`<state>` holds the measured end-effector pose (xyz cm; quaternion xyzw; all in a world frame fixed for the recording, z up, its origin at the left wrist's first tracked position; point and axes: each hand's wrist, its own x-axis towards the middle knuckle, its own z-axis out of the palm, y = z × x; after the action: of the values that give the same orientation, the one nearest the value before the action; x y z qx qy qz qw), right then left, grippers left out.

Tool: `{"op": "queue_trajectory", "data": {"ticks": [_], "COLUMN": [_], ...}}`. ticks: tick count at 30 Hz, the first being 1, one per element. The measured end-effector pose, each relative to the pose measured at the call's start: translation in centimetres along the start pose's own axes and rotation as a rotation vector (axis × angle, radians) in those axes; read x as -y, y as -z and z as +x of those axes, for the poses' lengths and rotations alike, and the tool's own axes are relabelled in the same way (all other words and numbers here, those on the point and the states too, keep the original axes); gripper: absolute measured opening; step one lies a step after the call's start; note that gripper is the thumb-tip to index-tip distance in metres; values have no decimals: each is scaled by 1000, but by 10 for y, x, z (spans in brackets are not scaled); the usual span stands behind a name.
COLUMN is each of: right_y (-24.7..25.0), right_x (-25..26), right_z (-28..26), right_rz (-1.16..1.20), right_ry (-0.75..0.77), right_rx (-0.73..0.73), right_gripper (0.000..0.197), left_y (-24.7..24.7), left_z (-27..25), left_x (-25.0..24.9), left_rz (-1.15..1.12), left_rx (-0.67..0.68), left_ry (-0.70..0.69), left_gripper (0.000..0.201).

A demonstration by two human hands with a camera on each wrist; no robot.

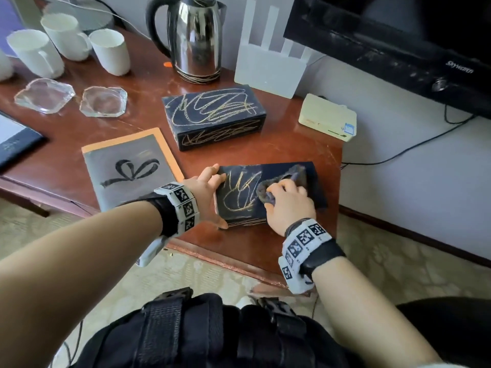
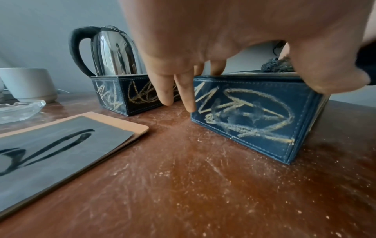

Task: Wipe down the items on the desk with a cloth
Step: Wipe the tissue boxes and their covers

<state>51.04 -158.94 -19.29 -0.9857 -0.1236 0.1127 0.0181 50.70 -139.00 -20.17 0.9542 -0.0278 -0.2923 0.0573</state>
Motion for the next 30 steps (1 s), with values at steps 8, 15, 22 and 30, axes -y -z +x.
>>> {"op": "queue_trajectory", "data": {"ticks": [8,15,22,30], "right_y": [15,7,16,0], "right_x": [3,-8,31,32], "right_z": [-10,-1,-18,5], "right_rz": [271,71,171,-14], "right_ry": [158,-283,287,-81], "right_rx": [159,-13,232,6], "right_gripper": [16,31,21,38], "left_y": [5,5,4,6], "left_z": [-2,-3,-5,-7], "left_x": [-1,-2,-1,-1], "left_rz": [54,23,15,28], "left_rx": [22,26,1,25], "left_ry": [-13,-5,-23,-7], "left_gripper": [124,124,122,123]}}
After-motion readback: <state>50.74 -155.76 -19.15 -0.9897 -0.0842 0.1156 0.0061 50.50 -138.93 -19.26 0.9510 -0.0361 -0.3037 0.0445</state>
